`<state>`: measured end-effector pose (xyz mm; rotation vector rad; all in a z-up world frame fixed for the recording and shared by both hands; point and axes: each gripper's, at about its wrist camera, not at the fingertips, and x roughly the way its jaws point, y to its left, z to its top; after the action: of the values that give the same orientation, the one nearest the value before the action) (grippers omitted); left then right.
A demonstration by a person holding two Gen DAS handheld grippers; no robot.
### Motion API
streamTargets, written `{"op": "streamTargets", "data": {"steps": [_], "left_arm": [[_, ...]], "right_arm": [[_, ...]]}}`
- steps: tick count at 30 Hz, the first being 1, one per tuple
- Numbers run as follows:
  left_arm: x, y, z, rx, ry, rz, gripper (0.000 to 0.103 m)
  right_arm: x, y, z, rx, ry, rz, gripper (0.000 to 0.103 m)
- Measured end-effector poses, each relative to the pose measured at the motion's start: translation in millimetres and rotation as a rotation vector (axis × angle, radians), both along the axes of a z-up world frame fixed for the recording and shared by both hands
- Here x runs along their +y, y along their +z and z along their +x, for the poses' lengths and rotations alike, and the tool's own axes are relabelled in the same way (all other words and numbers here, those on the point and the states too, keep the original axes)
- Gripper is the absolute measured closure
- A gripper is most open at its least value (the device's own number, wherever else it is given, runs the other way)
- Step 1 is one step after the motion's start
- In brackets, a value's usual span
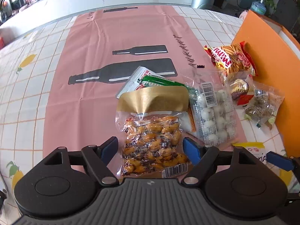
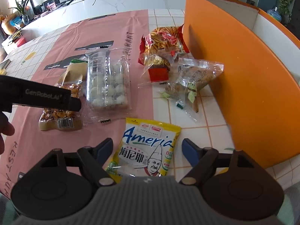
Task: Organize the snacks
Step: 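Grasp the nut bag with the left tool while the right tool grasps the Ameria bag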
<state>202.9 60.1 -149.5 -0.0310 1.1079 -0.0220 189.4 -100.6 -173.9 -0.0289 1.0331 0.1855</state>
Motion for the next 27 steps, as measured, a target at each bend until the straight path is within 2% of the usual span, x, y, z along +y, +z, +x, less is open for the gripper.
{"op": "streamTargets", "data": {"steps": [5, 7, 9, 12, 19, 27], "left_arm": [[-7, -3, -1, -0.016, -0.017, 0.043, 0.011], [-7, -2, -3, -0.023, -0.018, 0.032, 0.017], [-7, -1, -3, -0.022, -0.024, 0.037, 0.020], [-7, 0, -5, -0.019, -0.033, 0.037, 0.024], [-2, 6, -14, -0.015, -0.045, 0.004, 0.026], [-2, 34, -28, -0.044, -0.056, 0.004, 0.027]], "right_arm": [[4, -1, -6, -0.010, -0.013, -0.018, 0.025], [4, -1, -8, -0.021, -0.009, -0.028, 0.029], [4, 0, -10, -0.032, -0.010, -0.036, 0.041], [3, 1, -10, -0.035, -0.001, -0.033, 0.045], [1, 4, -13, -0.033, 0.007, -0.018, 0.048], [-1, 22, -21, -0.073, 0.016, -0.006, 0.049]]}}
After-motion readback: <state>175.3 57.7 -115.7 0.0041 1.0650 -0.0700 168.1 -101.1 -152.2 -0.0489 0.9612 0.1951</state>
